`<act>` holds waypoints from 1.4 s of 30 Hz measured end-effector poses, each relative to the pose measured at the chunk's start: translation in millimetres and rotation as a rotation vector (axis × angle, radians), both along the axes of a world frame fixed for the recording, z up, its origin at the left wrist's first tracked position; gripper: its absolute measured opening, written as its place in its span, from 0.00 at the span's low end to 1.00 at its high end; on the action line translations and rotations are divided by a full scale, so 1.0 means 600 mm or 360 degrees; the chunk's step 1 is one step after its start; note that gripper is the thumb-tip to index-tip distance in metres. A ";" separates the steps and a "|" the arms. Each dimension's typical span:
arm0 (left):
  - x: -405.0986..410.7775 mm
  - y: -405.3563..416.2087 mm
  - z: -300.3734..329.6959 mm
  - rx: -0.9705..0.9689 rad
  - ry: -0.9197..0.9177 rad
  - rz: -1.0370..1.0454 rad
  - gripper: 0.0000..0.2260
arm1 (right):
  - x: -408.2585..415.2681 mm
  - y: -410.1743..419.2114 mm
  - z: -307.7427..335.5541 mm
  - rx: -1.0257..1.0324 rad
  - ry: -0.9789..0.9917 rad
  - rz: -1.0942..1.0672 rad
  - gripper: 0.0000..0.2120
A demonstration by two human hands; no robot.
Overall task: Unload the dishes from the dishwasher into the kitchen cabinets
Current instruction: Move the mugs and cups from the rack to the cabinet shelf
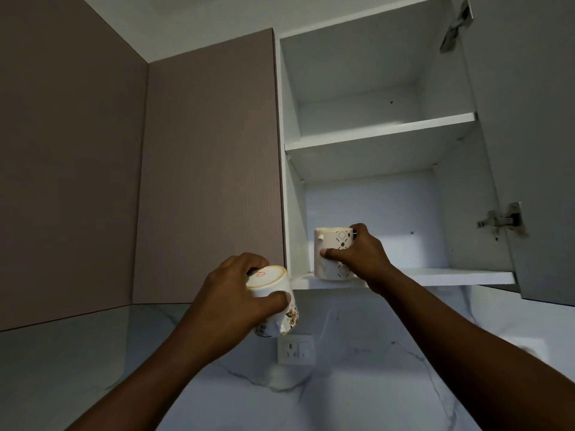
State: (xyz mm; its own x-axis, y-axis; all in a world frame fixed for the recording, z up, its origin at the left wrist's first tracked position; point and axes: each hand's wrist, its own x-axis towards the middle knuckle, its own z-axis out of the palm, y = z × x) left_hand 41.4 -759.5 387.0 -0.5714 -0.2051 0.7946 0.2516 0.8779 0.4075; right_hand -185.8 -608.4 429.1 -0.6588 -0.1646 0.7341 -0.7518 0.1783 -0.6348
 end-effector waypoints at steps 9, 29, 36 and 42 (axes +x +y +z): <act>-0.116 0.028 0.045 0.0006 0.0048 0.0072 0.17 | -0.128 -0.050 0.014 0.0404 -0.0064 -0.0006 0.40; -0.655 0.249 0.161 -0.0471 -0.0642 0.0214 0.22 | -0.323 0.216 0.046 0.0036 0.0221 -0.0691 0.24; -0.707 0.220 0.159 -0.0553 -0.0912 0.0334 0.29 | -0.318 0.201 0.043 0.0217 0.0309 -0.0671 0.26; -0.704 0.210 0.153 -0.0729 -0.0672 0.0376 0.30 | -0.314 0.201 0.044 0.0339 0.0321 -0.0675 0.26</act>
State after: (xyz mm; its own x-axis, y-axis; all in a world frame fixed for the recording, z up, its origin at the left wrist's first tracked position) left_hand -381.0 -633.5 478.9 -0.8337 -0.0577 0.5492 -0.0680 0.9977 0.0015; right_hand -374.1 -487.7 455.4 -0.5488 -0.0735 0.8327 -0.6890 0.6038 -0.4008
